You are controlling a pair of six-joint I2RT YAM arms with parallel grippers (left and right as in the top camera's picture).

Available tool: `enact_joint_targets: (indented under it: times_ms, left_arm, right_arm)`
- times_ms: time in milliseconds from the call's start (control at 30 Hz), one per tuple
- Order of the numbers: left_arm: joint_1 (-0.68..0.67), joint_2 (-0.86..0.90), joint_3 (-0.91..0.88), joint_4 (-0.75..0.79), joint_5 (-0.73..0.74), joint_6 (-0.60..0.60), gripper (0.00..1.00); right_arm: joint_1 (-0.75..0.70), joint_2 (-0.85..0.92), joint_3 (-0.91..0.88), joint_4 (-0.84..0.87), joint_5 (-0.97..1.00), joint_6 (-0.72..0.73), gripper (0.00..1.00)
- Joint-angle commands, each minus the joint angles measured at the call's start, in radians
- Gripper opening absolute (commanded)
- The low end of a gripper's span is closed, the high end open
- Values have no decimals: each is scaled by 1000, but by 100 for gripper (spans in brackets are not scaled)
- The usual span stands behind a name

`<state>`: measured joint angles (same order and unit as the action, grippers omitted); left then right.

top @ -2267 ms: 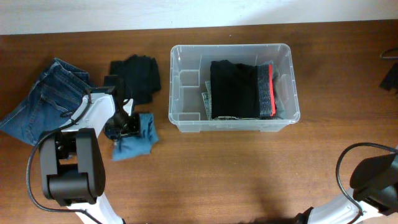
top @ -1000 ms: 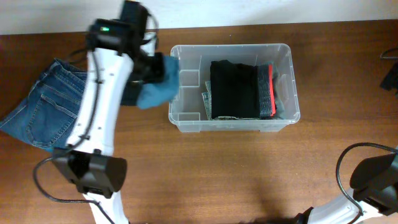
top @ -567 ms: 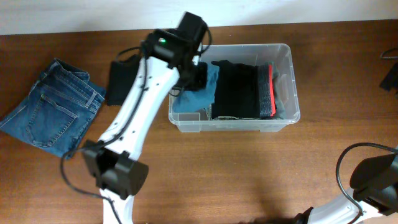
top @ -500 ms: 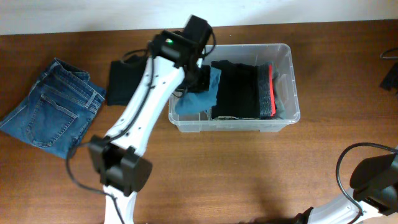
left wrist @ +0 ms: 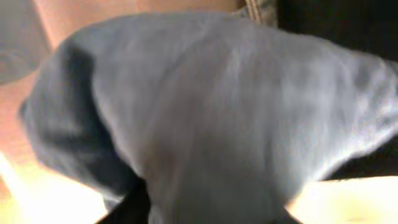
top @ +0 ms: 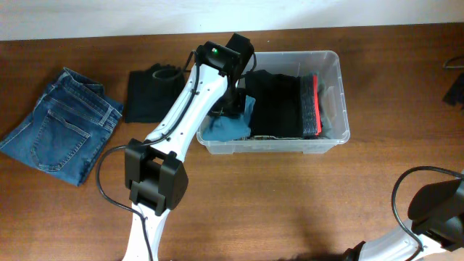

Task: Pack container
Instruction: 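Release the light-blue denim in the bin with the left gripper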

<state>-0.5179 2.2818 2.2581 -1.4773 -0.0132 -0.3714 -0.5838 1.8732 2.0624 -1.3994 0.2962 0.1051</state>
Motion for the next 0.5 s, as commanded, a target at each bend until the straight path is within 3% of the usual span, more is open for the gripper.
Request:
enact_joint_targets:
  times_ms: [0, 67, 167, 233, 400, 467]
  left_arm:
    - [2, 10, 13, -12, -29, -14, 50]
    - [2, 10, 13, -13, -29, -14, 64]
    - [2, 8, 15, -21, -29, -14, 69]
    - [2, 8, 19, -26, -29, -14, 81]
    - [2, 7, 28, -27, -29, -14, 82]
    - [2, 6, 41, -34, -29, -13, 77]
  right_arm:
    - [1, 0, 4, 1, 15, 7, 98]
    - [1, 0, 4, 0, 15, 7, 98]
    - [1, 0, 4, 1, 15, 7, 98]
    - [1, 0, 4, 0, 15, 7, 98]
    - [1, 0, 4, 1, 15, 7, 98]
    - [1, 0, 4, 1, 15, 7, 98]
